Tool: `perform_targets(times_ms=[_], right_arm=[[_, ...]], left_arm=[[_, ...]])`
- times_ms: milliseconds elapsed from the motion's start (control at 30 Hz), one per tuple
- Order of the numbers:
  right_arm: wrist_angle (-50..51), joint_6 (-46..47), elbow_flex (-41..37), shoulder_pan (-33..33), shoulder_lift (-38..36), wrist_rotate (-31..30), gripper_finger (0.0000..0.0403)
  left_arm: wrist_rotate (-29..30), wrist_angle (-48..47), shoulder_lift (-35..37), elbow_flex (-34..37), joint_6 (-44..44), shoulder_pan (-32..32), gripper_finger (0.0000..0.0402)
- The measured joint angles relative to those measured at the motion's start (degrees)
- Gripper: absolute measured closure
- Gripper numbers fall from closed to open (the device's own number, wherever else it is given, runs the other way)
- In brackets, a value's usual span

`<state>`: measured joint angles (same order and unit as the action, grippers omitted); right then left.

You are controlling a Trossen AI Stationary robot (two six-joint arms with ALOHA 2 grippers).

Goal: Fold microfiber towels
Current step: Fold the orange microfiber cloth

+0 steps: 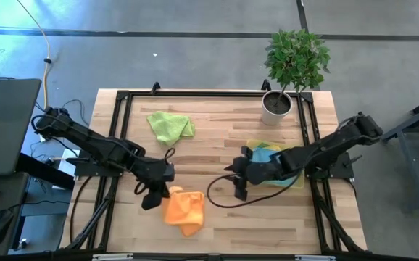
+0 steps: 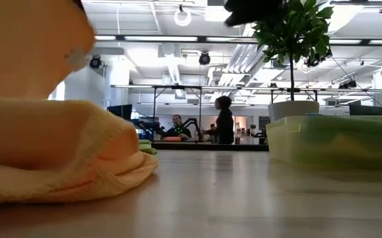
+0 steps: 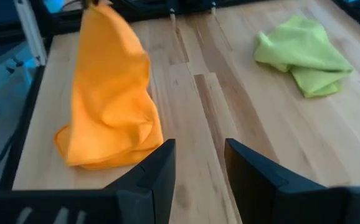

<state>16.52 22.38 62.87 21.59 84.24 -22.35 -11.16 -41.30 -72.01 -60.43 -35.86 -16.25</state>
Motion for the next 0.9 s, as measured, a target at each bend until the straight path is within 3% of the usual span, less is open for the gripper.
perform_targets(times_ms=[100,433,600,900], right_arm=[[-3.57,1.79,0.00,-0.50,5.22,2.07,0.0274],[-31.89,-3.35,0.00,-0.64,22.75,12.27,0.0274],[-43.00,-2.25,0.10,-0.66,30.20,13.66,0.0274],[-45.41,-2.49,3.25,-0.47,37.86,11.96,0.0274]], left_arm=[[-0.17,1.79,-0.44,-0.21,0.00,-0.04,0.0365],[-0.54,2.33,-0.50,-0.10,-3.06,-0.05,0.0369],[-0.85,2.72,-0.48,-0.10,-3.11,-0.37,0.0371],[-0.79,3.70,-0.48,-0.10,-4.55,-0.33,0.0371]])
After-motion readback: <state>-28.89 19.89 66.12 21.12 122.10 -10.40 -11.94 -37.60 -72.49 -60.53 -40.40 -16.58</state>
